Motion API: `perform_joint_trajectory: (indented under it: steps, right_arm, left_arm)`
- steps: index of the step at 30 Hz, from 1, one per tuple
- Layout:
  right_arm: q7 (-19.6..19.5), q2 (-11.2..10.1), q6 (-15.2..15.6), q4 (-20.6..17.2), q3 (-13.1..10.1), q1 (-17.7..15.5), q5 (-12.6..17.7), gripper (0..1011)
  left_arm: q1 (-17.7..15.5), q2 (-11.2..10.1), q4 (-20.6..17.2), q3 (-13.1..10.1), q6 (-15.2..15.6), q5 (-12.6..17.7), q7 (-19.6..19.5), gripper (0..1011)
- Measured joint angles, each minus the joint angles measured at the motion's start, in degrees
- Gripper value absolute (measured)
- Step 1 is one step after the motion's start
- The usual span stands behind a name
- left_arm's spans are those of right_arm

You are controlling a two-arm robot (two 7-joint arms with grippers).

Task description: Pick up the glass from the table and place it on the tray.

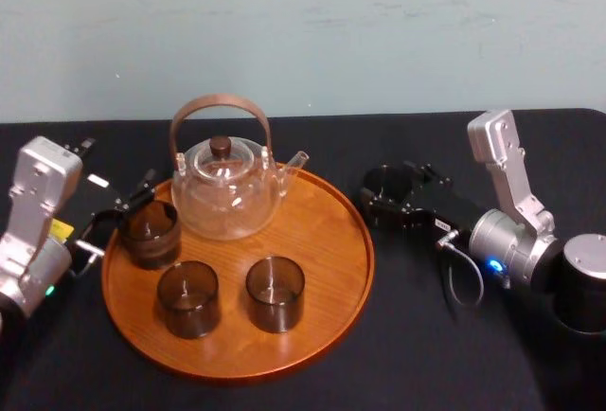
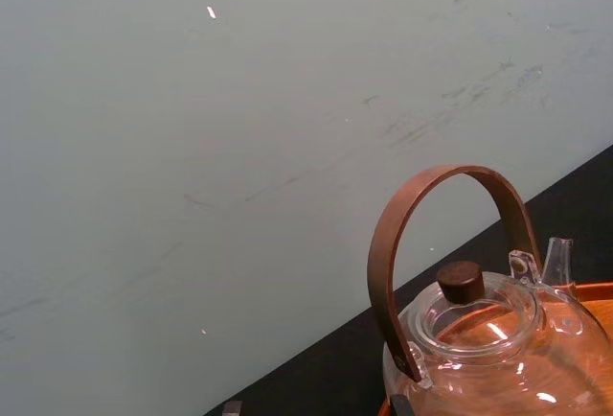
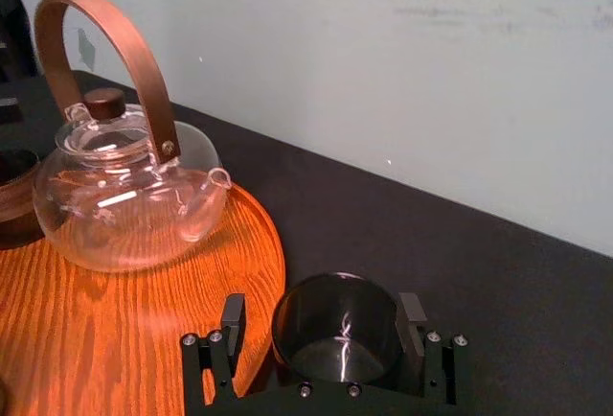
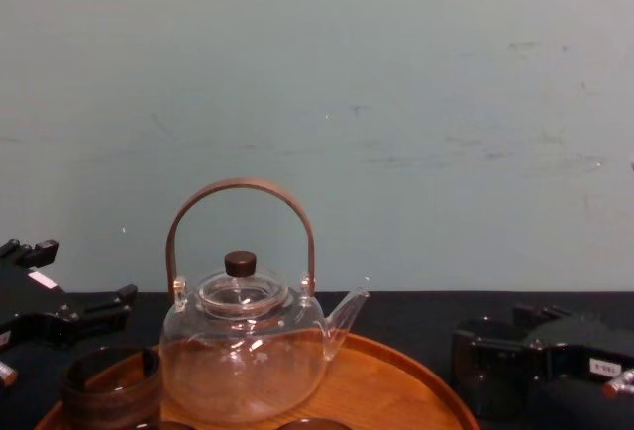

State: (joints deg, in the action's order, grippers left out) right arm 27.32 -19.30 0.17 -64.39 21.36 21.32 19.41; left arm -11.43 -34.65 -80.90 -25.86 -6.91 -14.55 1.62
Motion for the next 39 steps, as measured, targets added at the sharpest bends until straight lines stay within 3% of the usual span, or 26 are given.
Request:
perform_joint_trajectory:
  steps: [12,39]
  right_arm:
    - [-0.75,-0.64,-1.22,-3.23,-0.78,-1.6,-0.43,1002]
    - [-0.49,-0.54,-1.22,-1.81,-2.01,-2.26,1.06,1002]
  left_arm:
    - [0.0,0.0,0.0,0.0,0.0,0.0,0.0,1001]
    - [0.0,0.0,0.0,0.0,0.0,0.0,0.0,1001]
